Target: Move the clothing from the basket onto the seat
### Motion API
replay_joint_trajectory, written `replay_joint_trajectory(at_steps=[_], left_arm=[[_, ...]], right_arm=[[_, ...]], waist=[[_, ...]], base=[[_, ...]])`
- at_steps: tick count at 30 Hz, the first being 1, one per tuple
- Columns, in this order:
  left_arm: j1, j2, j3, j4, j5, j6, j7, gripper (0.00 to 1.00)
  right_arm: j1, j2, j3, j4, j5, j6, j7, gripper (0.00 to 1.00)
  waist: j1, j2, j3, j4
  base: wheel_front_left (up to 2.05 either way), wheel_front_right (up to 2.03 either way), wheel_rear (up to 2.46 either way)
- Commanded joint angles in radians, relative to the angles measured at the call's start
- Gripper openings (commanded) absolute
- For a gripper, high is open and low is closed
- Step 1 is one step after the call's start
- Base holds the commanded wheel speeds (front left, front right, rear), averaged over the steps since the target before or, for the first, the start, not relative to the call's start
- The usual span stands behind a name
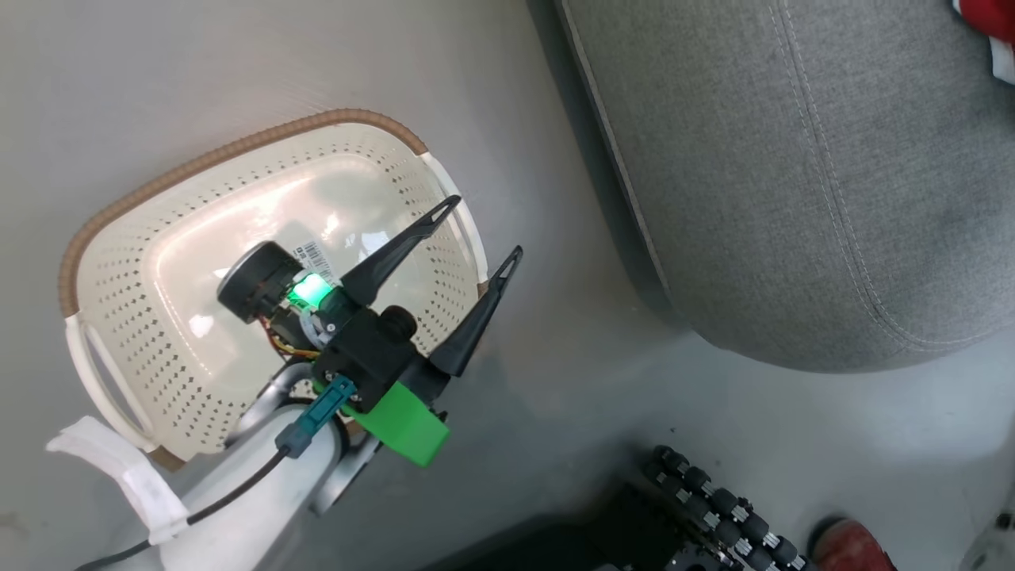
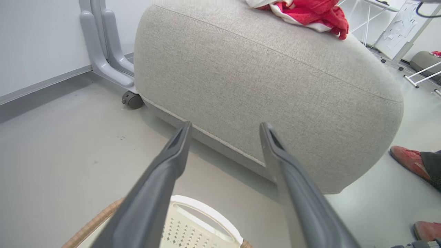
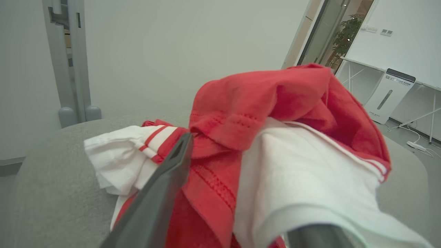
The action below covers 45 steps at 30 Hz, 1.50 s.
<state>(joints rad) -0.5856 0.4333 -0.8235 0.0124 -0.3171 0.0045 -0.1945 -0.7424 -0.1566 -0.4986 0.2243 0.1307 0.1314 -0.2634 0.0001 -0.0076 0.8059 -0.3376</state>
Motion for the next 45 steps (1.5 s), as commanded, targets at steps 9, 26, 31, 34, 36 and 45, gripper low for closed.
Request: replay_joint_trajectory(at_steps=[9, 26, 31, 34, 36, 45], left_arm=[[0.058, -0.129, 0.023, 0.1, -0.089, -0.026, -0.069, 1.0], [0.398, -0.329, 0.426, 0.063, -0.013, -0.044, -0.07, 1.0], [0.505, -0.355, 0.552, 0.051, 0.022, -0.036, -0.07, 1.0], [0.566, -0.367, 0.618, 0.041, 0.044, -0.035, -0.07, 1.0], [0.606, -0.372, 0.656, 0.034, 0.06, -0.033, -0.07, 1.0], [0.748, -0.381, 0.77, -0.049, 0.132, -0.042, -0.07, 1.0]], right_arm=[[0.296, 0.092, 0.07, -0.066, -0.042, -0.001, -0.002, 1.0], [0.575, 0.103, 0.436, -0.101, -0.053, -0.001, -0.002, 1.0], [0.623, 0.085, 0.51, -0.143, -0.071, -0.001, -0.002, 1.0], [0.658, 0.078, 0.528, -0.176, -0.072, -0.001, -0.002, 1.0], [0.684, 0.078, 0.532, -0.199, -0.073, -0.001, -0.002, 1.0], [0.81, 0.07, 0.537, -0.274, -0.056, -0.001, -0.002, 1.0]], waist=[[-0.0001, 0.0076, -0.228, 0.105], [-0.0001, 0.0076, -0.599, 0.345], [-0.0001, 0.0076, -0.696, 0.394], [-0.0001, 0.0076, -0.747, 0.414], [-0.0001, 0.0076, -0.777, 0.42], [-0.0001, 0.0076, -0.85, 0.414]], base=[[0.0, 0.0, 0.0], [0.0, 0.0, 0.0], [0.0, 0.0, 0.0], [0.0, 0.0, 0.0], [0.0, 0.0, 0.0], [0.0, 0.0, 0.0]])
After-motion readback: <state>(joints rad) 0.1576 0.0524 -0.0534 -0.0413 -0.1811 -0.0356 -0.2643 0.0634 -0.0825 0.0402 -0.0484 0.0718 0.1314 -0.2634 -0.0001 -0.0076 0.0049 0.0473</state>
